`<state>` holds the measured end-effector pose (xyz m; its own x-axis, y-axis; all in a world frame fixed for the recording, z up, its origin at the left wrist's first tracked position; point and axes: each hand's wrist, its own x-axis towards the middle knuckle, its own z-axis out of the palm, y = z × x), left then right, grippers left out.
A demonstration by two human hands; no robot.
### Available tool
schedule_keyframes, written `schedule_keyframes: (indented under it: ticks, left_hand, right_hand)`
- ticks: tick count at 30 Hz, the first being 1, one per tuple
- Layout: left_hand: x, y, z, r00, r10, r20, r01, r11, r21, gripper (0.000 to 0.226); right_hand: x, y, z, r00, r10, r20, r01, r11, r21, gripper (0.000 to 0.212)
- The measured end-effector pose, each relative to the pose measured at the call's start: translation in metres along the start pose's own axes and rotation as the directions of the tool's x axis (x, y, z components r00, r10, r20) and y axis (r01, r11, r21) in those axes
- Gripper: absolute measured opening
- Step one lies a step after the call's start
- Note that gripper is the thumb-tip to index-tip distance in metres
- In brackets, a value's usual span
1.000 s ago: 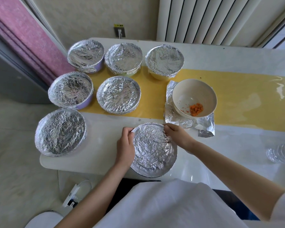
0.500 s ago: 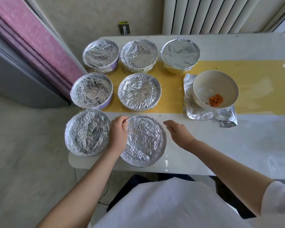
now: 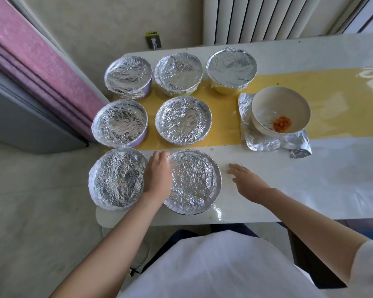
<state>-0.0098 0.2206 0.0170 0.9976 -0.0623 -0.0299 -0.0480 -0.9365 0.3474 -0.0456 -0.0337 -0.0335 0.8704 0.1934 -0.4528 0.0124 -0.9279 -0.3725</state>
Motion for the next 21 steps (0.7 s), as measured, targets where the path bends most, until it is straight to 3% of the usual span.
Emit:
schedule_keyframes:
  ticks: [3,7,8,10,13,17,21]
  left_hand:
    - [0.003,0.002,-0.004,0.997,0.068,-0.021,-0.064,0.983,0.172,0.029]
    - [0.012,0.028,-0.007,0.934,0.326,-0.145,-0.289,0.929,0.232,0.037]
    - [0.014,0.040,-0.006,0.911,0.379,-0.161,-0.340,0.913,0.224,0.037]
    - [0.021,0.065,-0.001,0.875,0.446,-0.189,-0.411,0.890,0.197,0.038]
    - [0.036,0.104,0.015,0.845,0.504,-0.176,-0.488,0.863,0.129,0.035]
    - [0.058,0.146,0.045,0.890,0.456,0.024,-0.456,0.890,0.007,0.033]
    - [0.078,0.172,0.074,0.935,0.221,0.276,-0.216,0.975,-0.050,0.031]
  right_hand:
    - [-0.002,0.012,-0.016,0.994,0.104,0.025,-0.107,0.974,0.197,0.035]
    - [-0.008,0.040,-0.043,0.956,0.279,-0.091,-0.221,0.889,0.400,0.030]
    - [-0.009,0.047,-0.052,0.930,0.347,-0.121,-0.243,0.828,0.505,0.029]
    - [-0.013,0.060,-0.069,0.870,0.486,-0.085,-0.264,0.604,0.752,0.028]
    - [-0.021,0.082,-0.094,0.812,0.583,0.016,-0.248,0.320,0.914,0.039]
    - [-0.019,0.103,-0.120,0.789,0.613,0.038,-0.234,0.244,0.941,0.056]
    - [-0.006,0.112,-0.137,0.809,0.579,0.097,-0.294,0.256,0.921,0.052]
